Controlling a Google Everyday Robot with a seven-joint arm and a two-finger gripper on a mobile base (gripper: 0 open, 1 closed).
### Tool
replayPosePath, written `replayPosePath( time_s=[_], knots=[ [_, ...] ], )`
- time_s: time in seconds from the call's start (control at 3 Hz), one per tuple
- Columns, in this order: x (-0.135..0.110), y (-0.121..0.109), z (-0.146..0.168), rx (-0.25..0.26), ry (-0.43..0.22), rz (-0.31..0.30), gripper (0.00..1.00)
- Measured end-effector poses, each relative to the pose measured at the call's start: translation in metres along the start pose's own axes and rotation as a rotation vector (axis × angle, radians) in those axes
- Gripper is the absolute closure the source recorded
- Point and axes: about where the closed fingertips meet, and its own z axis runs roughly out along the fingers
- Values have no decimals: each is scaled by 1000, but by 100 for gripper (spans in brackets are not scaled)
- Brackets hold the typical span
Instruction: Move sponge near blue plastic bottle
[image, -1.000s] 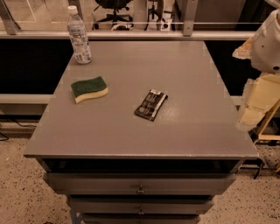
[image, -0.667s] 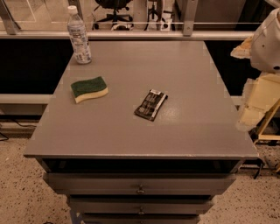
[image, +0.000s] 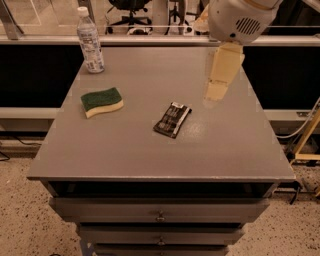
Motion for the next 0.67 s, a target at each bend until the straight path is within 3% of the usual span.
replayPosePath(
  time_s=[0.67],
  knots=[
    [-1,-2,8,-13,-32,0,0]
  ],
)
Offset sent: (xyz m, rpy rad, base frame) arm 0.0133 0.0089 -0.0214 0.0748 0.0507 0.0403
